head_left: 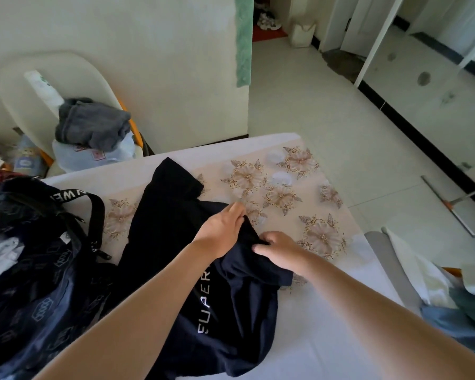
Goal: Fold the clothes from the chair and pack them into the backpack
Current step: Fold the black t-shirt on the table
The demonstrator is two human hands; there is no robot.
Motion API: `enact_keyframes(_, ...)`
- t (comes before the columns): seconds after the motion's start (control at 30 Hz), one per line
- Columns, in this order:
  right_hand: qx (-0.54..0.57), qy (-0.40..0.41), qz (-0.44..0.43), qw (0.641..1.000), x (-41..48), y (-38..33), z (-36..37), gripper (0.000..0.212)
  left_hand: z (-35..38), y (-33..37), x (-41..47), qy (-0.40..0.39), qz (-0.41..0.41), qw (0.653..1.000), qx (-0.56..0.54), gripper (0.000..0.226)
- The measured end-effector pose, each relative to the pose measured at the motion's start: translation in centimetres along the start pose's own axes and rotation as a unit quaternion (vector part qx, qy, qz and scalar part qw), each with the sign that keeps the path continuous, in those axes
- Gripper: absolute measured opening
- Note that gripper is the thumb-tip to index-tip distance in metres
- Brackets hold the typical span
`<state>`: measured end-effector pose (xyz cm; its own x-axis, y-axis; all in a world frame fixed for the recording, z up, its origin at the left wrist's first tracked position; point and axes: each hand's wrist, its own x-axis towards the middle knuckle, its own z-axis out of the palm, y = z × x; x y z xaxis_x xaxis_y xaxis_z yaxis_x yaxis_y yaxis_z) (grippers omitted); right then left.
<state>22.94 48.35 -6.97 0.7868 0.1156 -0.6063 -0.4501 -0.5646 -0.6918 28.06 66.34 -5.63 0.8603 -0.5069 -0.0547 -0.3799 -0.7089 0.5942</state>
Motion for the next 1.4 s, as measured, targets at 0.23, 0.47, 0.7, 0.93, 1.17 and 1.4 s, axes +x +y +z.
enact_keyframes(0.23,-0.092,0.194,-0.039,0.976,0.8,-3.2,-8.4,0.016,-1.5,2.1,4.2,0.122,-0.036,0.988,-0.091,0.008)
enact_keyframes(0.47,-0.281,0.376,-0.065,0.881,2.9,1.7,-9.3,0.068,3.7,1.9,4.8,0.014,-0.073,0.997,0.037,0.057)
enact_keyframes(0.7,-0.257,0.272,0.125,0.919,1.5,8.8,-4.7,0.043,9.2,-1.1,-0.3,-0.154,-0.148,0.953,0.215,0.065)
enact_keyframes(0.93,-0.216,0.268,0.066,0.936,0.9,9.7,-1.9,0.018,10.7,3.1,-2.4,0.014,-0.013,0.993,0.117,0.046)
enact_keyframes(1.17,0.019,0.396,0.041,0.917,-2.2,9.3,-5.0,0.012,12.5,4.6,-4.5,0.022,-0.06,0.992,0.108,0.051)
enact_keyframes(1.4,-0.249,0.431,0.144,0.855,-7.4,15.4,-6.0,0.052,13.5,5.2,-7.4,-0.124,-0.067,0.976,0.167,0.068)
